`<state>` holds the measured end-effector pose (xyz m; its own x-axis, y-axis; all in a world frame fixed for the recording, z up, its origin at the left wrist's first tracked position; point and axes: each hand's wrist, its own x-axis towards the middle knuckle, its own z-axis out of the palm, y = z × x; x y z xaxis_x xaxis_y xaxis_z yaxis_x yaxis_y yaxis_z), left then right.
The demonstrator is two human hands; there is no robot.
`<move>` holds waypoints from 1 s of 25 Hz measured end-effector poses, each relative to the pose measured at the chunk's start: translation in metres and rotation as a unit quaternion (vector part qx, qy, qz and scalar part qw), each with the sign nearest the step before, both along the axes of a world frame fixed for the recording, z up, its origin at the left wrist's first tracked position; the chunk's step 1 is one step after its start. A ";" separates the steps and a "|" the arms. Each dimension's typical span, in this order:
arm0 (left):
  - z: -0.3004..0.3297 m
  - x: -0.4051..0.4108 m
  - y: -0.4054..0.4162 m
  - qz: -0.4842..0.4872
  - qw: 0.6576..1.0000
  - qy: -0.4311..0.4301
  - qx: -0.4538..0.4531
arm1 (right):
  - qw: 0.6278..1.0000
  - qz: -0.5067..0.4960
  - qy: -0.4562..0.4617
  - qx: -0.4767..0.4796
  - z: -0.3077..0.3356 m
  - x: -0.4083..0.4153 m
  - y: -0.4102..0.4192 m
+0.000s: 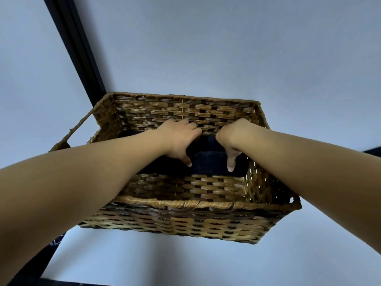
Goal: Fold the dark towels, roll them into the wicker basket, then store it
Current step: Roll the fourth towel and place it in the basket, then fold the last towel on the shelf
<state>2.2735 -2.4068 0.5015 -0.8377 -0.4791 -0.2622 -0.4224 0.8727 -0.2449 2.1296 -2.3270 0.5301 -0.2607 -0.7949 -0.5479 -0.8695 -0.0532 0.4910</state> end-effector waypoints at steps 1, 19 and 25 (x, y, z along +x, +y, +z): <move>-0.002 0.001 0.000 0.012 1.000 -0.002 0.005 | 1.000 0.011 0.009 -0.009 0.001 -0.001 0.001; 0.072 0.005 0.003 0.101 0.981 0.093 0.138 | 0.965 0.033 -0.163 -0.205 0.051 -0.026 0.032; 0.101 0.007 0.027 0.016 0.975 0.207 -0.073 | 0.921 0.024 -0.168 -0.351 0.071 -0.036 0.068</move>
<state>2.2809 -2.3798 0.6020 -0.8411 -0.5139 0.1686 -0.5383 0.8259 -0.1677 2.0940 -2.2592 0.6007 -0.1246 -0.9903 0.0613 -0.9837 0.1314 0.1232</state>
